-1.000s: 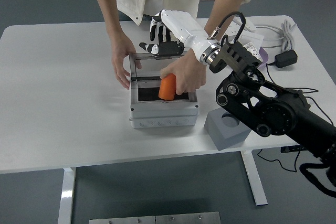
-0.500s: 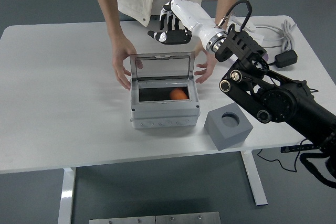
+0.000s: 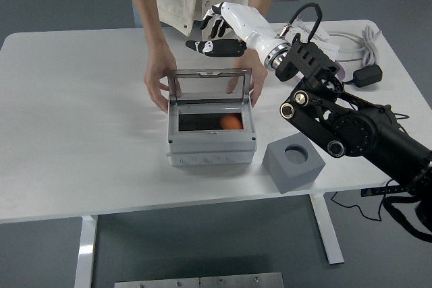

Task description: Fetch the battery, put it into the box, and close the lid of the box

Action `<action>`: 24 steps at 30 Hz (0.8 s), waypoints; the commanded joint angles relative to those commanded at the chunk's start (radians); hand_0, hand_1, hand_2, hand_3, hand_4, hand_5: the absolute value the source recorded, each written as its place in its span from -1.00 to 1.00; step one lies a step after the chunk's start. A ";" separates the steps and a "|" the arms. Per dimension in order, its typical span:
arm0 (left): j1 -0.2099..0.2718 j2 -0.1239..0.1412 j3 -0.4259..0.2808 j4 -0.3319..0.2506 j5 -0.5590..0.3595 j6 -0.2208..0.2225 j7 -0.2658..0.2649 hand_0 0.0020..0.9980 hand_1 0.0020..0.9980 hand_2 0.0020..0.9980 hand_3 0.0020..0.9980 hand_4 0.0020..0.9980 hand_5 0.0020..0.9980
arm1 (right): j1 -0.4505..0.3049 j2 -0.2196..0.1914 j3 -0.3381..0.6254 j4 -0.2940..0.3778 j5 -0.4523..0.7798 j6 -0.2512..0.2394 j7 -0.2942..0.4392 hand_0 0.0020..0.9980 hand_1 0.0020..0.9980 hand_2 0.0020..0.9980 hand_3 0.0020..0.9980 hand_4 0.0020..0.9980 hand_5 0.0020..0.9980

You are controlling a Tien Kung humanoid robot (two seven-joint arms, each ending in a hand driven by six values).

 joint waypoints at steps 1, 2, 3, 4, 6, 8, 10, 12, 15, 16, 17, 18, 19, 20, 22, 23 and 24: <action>0.000 0.000 -0.002 0.000 0.002 0.000 0.000 0.19 0.51 0.20 0.00 -0.92 -1.00 | -0.001 0.001 -0.004 -0.004 0.002 -0.001 0.000 0.13 0.00 0.01 0.23 0.84 0.38; 0.000 0.000 -0.004 0.000 0.004 0.000 0.000 0.19 0.51 0.20 0.00 -0.92 -1.00 | -0.003 0.003 -0.009 -0.009 0.005 -0.001 0.000 0.13 0.00 0.01 0.23 0.84 0.38; 0.000 0.000 -0.005 0.000 0.005 0.000 0.000 0.19 0.51 0.20 0.00 -0.92 -1.00 | -0.005 0.005 -0.014 -0.013 0.008 -0.002 0.000 0.27 0.10 0.09 0.25 0.84 0.39; 0.000 0.000 -0.006 0.000 0.006 0.000 0.000 0.19 0.51 0.20 0.00 -0.92 -1.00 | -0.008 0.006 -0.020 -0.017 0.011 -0.002 0.000 0.27 0.10 0.09 0.25 0.84 0.39; 0.000 0.000 -0.007 0.000 0.007 0.000 0.000 0.19 0.51 0.20 0.00 -0.92 -1.00 | -0.013 0.009 -0.032 -0.021 0.016 -0.003 0.000 0.27 0.10 0.09 0.25 0.84 0.39; -0.001 -0.001 -0.007 0.000 0.007 0.001 0.000 0.19 0.51 0.20 0.00 -0.92 -1.00 | -0.018 0.012 -0.044 -0.023 0.020 -0.003 0.000 0.27 0.10 0.09 0.25 0.84 0.39; -0.002 -0.001 -0.009 0.000 0.009 0.001 0.000 0.19 0.51 0.20 0.00 -0.92 -1.00 | -0.023 0.012 -0.055 -0.022 0.025 -0.003 0.000 0.31 0.11 0.10 0.25 0.84 0.40; -0.002 -0.002 -0.010 0.000 0.010 0.001 -0.001 0.19 0.51 0.20 0.00 -0.92 -1.00 | -0.028 0.012 -0.072 -0.016 0.029 -0.003 -0.001 0.31 0.11 0.10 0.25 0.84 0.40; -0.002 -0.001 -0.015 0.000 0.013 0.001 -0.001 0.19 0.51 0.20 0.00 -0.92 -1.00 | -0.035 0.008 -0.090 -0.005 0.034 -0.001 -0.003 0.31 0.11 0.10 0.25 0.84 0.41; -0.001 -0.001 -0.016 0.000 0.014 0.001 0.000 0.19 0.51 0.20 0.00 -0.92 -1.00 | -0.037 0.006 -0.096 -0.001 0.036 0.000 -0.004 0.31 0.11 0.10 0.25 0.84 0.41; -0.001 -0.001 -0.018 0.000 0.016 0.002 0.000 0.19 0.51 0.20 0.00 -0.92 -1.00 | -0.039 0.004 -0.101 0.003 0.038 0.000 -0.004 0.31 0.11 0.10 0.25 0.84 0.41; 0.000 -0.001 -0.018 0.000 0.016 0.002 0.000 0.19 0.51 0.20 0.00 -0.92 -1.00 | -0.041 0.001 -0.108 0.009 0.040 0.001 -0.005 0.31 0.11 0.10 0.25 0.84 0.41; 0.000 -0.001 -0.018 0.000 0.015 0.002 0.000 0.19 0.51 0.20 0.00 -0.92 -1.00 | -0.043 -0.003 -0.115 0.014 0.042 0.002 -0.005 0.31 0.11 0.10 0.25 0.84 0.41; 0.001 -0.001 -0.018 0.000 0.015 0.002 0.000 0.19 0.51 0.20 0.00 -0.92 -1.00 | -0.045 -0.006 -0.120 0.019 0.043 0.002 -0.005 0.31 0.11 0.10 0.25 0.84 0.41; 0.001 -0.001 -0.014 0.000 0.009 0.003 -0.001 0.19 0.51 0.20 0.00 -0.92 -1.00 | -0.048 -0.012 -0.131 0.029 0.045 0.002 -0.006 0.31 0.12 0.11 0.25 0.84 0.41; 0.001 -0.001 -0.012 0.000 0.007 0.003 -0.002 0.19 0.51 0.20 0.00 -0.92 -1.00 | -0.050 -0.015 -0.136 0.034 0.046 0.002 -0.007 0.31 0.12 0.11 0.25 0.84 0.41; 0.001 0.000 -0.009 0.000 0.003 0.003 -0.002 0.19 0.51 0.20 0.00 -0.92 -1.00 | -0.052 -0.018 -0.140 0.037 0.045 0.002 -0.007 0.31 0.12 0.11 0.25 0.84 0.41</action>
